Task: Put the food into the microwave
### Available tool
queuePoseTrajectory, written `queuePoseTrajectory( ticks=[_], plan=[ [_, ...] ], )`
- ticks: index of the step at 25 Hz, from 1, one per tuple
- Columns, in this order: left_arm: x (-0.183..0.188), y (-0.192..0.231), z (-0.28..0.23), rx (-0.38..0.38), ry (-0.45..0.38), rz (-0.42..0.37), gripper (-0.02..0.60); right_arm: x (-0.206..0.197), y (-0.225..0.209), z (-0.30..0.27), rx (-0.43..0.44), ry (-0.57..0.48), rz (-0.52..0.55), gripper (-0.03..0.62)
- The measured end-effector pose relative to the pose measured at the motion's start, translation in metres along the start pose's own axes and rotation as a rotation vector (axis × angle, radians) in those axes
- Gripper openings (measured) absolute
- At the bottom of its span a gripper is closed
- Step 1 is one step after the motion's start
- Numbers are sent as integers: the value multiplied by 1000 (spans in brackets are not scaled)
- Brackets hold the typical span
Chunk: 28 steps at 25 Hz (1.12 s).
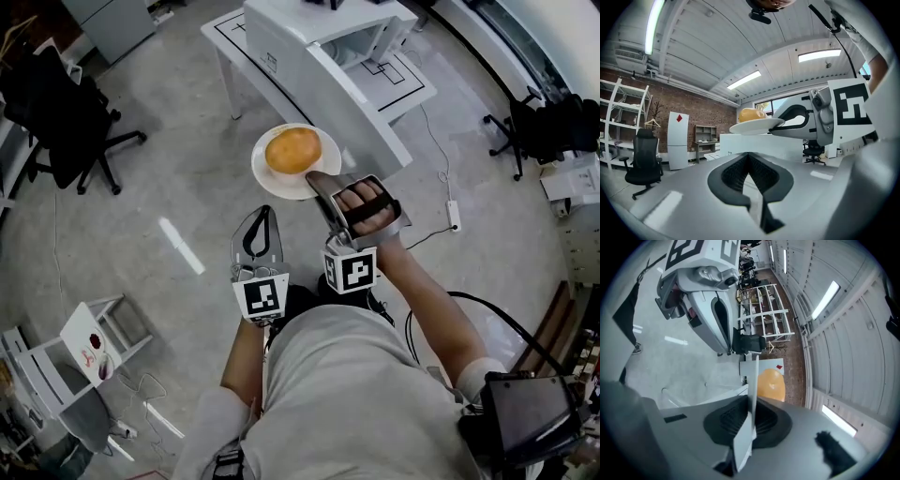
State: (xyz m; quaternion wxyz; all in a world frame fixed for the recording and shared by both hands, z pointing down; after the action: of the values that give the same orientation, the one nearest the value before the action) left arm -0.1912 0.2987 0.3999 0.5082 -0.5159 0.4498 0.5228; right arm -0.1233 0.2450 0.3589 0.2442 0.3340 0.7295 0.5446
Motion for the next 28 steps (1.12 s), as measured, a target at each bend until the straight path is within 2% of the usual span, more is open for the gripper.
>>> queuePoseTrajectory(
  ticks=[11, 15, 20, 24, 28],
  plan=[
    [21, -66, -81, -107, -20, 6, 8, -106, -26, 21, -65, 97, -45, 28],
    [57, -97, -119, -152, -49, 61, 8, -151, -36, 36, -94, 137, -80, 28],
    [99, -154, -161, -238, -100, 86, 8, -211, -46, 65, -132, 193, -134, 28],
    [116, -206, -185, -296, -119, 135, 8, -265, -47, 96, -168, 256, -158, 28],
    [126, -269, -200, -372, -106, 125, 8, -314, -38, 134, -182, 322, -180, 28]
  ],
)
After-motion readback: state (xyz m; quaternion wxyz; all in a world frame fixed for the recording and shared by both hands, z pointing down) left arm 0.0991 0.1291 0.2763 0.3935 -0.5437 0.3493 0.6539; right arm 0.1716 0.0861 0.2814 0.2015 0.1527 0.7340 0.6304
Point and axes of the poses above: the fingertips, and each gripper's own axes: z backward along the fingers, y to its left, x out of its top, the point moved 3 cm from there along z, backward along the fingers, and after that the axes turned 7 degrees about -y, right-handed, at the moved point
